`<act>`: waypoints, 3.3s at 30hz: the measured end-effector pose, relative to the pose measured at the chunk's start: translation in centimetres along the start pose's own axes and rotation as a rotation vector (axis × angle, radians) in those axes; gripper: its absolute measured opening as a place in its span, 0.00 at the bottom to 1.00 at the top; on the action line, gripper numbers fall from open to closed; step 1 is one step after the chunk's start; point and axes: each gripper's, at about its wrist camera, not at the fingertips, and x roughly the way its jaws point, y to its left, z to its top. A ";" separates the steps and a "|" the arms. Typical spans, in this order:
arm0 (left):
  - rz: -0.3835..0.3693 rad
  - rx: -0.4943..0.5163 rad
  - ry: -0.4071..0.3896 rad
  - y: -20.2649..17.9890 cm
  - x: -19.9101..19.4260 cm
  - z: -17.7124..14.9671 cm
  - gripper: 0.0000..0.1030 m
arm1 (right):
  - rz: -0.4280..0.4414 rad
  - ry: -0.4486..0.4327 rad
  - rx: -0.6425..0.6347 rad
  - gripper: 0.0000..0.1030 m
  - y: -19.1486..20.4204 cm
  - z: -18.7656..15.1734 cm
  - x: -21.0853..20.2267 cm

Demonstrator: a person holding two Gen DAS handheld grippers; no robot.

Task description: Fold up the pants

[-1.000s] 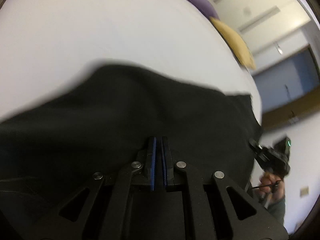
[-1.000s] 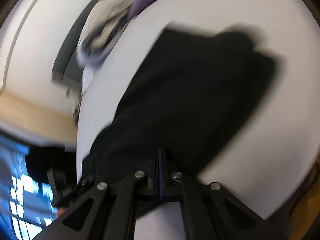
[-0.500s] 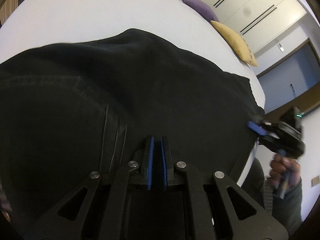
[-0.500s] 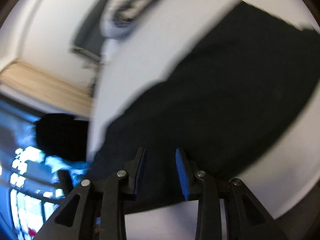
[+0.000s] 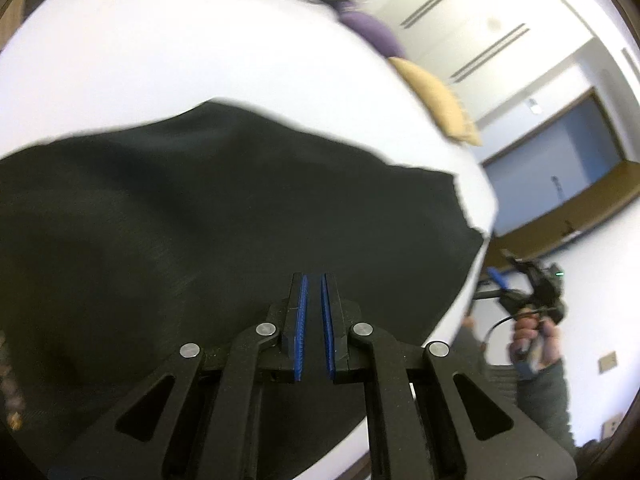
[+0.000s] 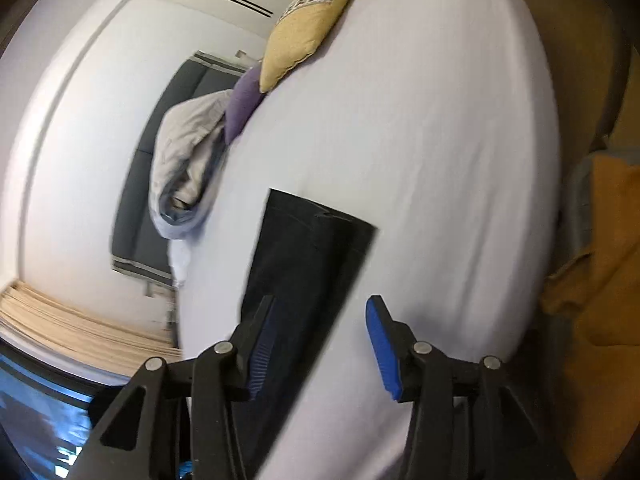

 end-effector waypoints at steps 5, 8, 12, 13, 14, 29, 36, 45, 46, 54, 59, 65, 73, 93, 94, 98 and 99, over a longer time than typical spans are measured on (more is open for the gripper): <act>-0.039 0.051 0.027 -3.1 3.0 3.5 0.07 | -0.018 0.048 0.104 0.48 -1.8 0.3 3.0; -0.049 0.024 0.065 -1.2 3.4 4.3 0.07 | 0.026 0.019 0.156 0.48 -2.5 1.2 3.3; -0.094 -0.018 0.108 -0.1 5.6 4.4 0.07 | 0.075 0.013 0.172 0.49 -2.7 1.3 3.2; -0.112 -0.021 0.116 0.6 5.5 4.0 0.07 | 0.082 0.013 0.169 0.49 -2.7 1.4 3.3; -0.131 -0.021 0.122 0.8 5.7 3.9 0.07 | 0.086 0.014 0.159 0.49 -2.4 1.6 3.7; -0.273 -0.202 0.186 7.2 7.2 2.3 0.07 | 0.007 -0.016 0.081 0.12 -0.8 1.6 5.5; -0.256 -0.186 0.171 7.1 7.2 2.1 0.07 | -0.114 -0.030 -0.272 0.11 7.7 -0.9 5.0; -0.266 -0.206 0.162 7.2 7.6 1.9 0.06 | -0.174 0.302 -1.290 0.11 19.5 -25.1 8.9; -0.269 -0.215 0.160 7.3 7.5 1.9 0.06 | -0.190 0.310 -1.284 0.11 18.9 -25.9 9.5; -0.265 -0.320 0.112 8.4 5.1 1.7 0.14 | -0.215 0.258 -1.287 0.11 18.1 -26.9 9.4; -0.352 -0.371 0.090 7.6 4.4 2.8 0.83 | -0.220 0.205 -1.355 0.11 18.9 -28.7 8.2; -0.262 -0.298 0.138 5.7 5.9 4.4 0.94 | -0.195 0.140 -1.369 0.11 19.6 -29.3 6.4; -0.245 -0.332 0.169 5.8 6.7 4.8 0.22 | -0.156 0.121 -1.386 0.11 20.2 -30.6 4.0; -0.132 -0.101 0.171 10.9 -2.2 7.3 0.08 | -0.127 0.171 -1.732 0.11 22.1 -41.1 4.1; -0.124 -0.096 0.177 11.5 -2.6 7.5 0.08 | -0.128 0.176 -1.748 0.11 22.1 -41.6 4.2; -0.094 -0.072 0.194 14.2 -4.4 7.2 0.08 | -0.139 0.213 -1.824 0.11 22.0 -44.0 5.1; -0.085 -0.067 0.196 14.7 -4.7 7.1 0.08 | -0.144 0.227 -1.842 0.11 21.8 -44.5 5.3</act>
